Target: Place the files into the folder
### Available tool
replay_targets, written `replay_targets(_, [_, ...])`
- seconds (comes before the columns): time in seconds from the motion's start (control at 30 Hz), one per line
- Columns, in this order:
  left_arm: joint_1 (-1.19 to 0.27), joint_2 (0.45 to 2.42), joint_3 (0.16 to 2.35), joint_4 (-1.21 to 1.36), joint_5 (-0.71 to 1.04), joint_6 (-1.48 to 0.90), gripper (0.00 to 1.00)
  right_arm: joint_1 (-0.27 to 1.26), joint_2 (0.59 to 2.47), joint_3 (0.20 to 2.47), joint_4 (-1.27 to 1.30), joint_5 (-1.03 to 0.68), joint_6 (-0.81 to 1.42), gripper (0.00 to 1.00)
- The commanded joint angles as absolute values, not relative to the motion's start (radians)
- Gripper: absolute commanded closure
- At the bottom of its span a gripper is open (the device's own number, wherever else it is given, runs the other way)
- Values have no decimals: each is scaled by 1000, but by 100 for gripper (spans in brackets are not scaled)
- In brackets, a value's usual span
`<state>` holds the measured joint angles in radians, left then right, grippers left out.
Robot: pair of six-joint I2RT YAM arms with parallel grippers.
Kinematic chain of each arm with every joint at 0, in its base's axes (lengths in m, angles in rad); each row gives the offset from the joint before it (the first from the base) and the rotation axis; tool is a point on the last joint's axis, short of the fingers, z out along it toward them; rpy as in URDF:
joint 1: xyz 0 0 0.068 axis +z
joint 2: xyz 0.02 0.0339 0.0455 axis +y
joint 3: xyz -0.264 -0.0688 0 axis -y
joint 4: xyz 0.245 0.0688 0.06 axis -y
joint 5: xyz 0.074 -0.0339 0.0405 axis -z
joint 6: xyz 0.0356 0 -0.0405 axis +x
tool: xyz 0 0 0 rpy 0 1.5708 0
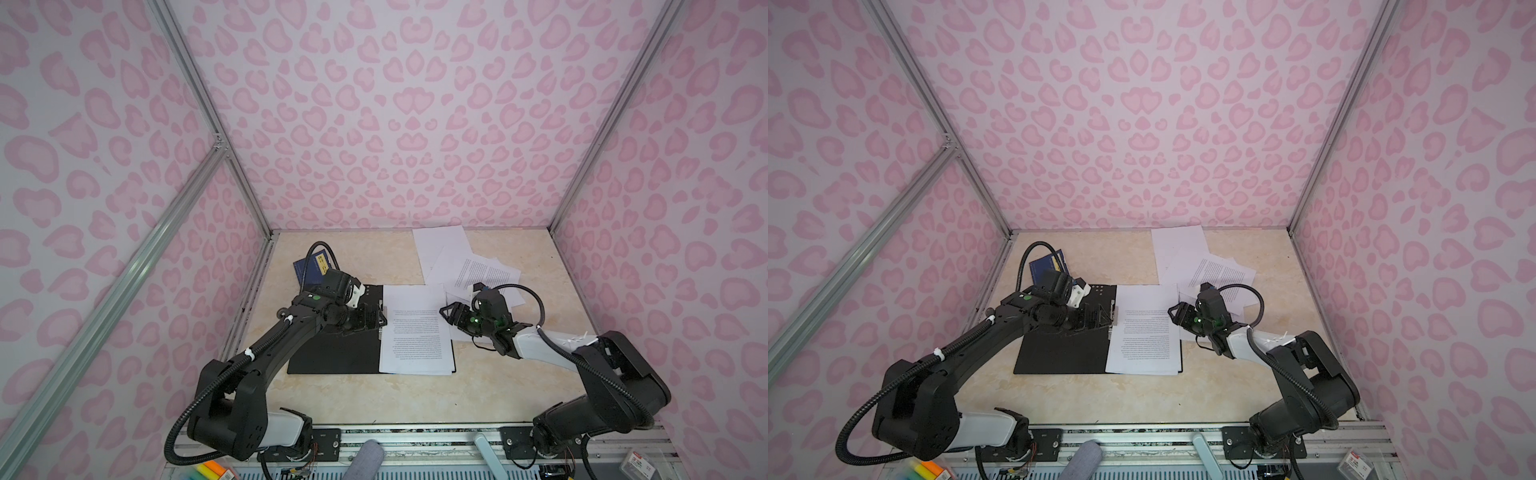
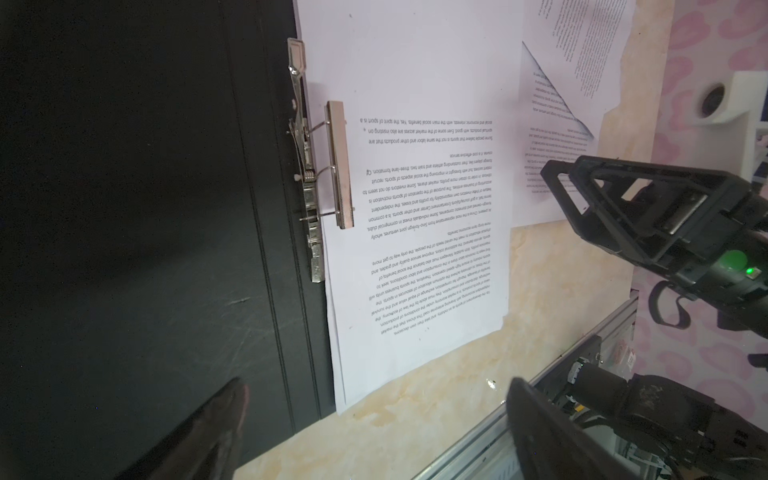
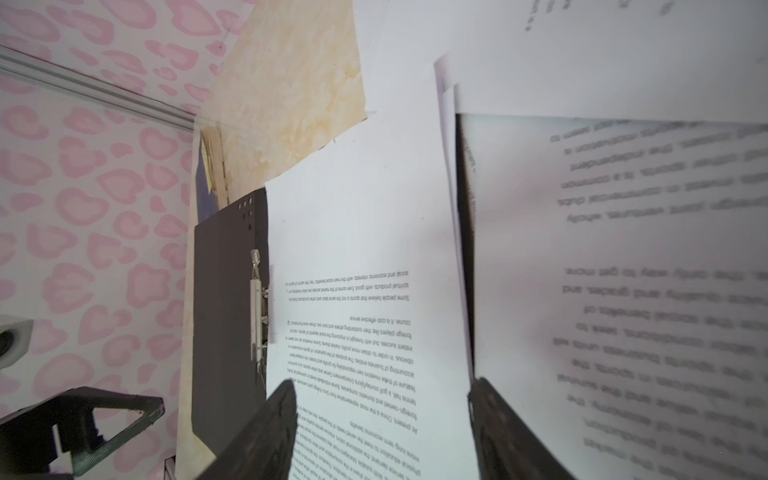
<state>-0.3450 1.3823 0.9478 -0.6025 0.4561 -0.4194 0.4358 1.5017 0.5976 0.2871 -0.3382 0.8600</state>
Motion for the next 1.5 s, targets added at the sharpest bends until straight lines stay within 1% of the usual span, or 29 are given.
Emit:
replay_targets(0.0, [-345,1376,945,-579,463,-431,2,429,1514,675,87,-237,766,33])
replay_targets(0.2, [-345,1389,916,-553,468,-459,2,392,1675,861,-13,-287,692,29])
replay_targets(0.27, [-345,1387,905,-538,463,-471,2,388,1727,911,-20,-301,675,25])
replay_targets(0.37, [-346,1387,897,-532,433,-486,2,388,1802,997,-52,-307,652,23])
replay_targets(0.47, [-344,1391,887,-522,420,-501,2,388,1852,1058,-59,-307,643,23])
replay_targets(0.6, [-345,1400,886,-514,428,-507,2,388,1905,1129,-86,-301,640,27])
replay_targets(0.83, [-344,1396,890,-503,441,-504,2,387,1952,1164,-79,-323,663,29])
replay_targets(1.47, [-345,1411,874,-477,455,-512,2,397,1970,1200,-58,-354,682,33])
